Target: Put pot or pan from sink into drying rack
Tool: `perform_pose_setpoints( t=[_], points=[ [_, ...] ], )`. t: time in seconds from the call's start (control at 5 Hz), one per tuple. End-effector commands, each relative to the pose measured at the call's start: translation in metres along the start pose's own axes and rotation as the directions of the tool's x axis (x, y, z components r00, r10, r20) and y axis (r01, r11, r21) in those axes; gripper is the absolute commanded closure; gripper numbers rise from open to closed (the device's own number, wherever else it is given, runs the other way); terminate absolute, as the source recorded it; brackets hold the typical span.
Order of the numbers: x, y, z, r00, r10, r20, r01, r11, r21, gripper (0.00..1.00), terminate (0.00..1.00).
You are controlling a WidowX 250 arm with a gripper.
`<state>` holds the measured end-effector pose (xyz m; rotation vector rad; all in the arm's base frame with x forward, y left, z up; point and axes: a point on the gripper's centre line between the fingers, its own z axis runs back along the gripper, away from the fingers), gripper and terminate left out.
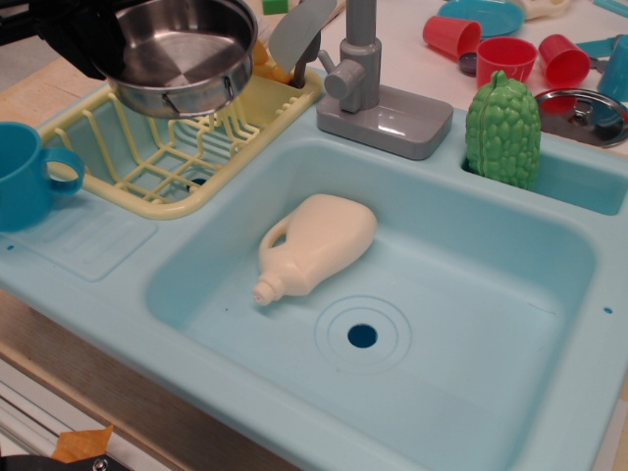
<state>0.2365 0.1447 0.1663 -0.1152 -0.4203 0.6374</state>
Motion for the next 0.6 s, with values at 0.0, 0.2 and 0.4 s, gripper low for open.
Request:
perform_pose_setpoints(
  t=[0.0,0.2,0.4],
  points=[
    [0.0181,0.0097,0.0013,1.000,-0.016,-0.019,0.016,1.000,-0.015,0.00,0.00],
    [0.0181,0.0097,0.0013,1.000,-0.016,-0.019,0.016,1.000,-0.015,0.00,0.00],
    [0.0181,0.0097,0.0013,1.000,-0.016,-0.019,0.016,1.000,-0.015,0.00,1.00]
  ],
)
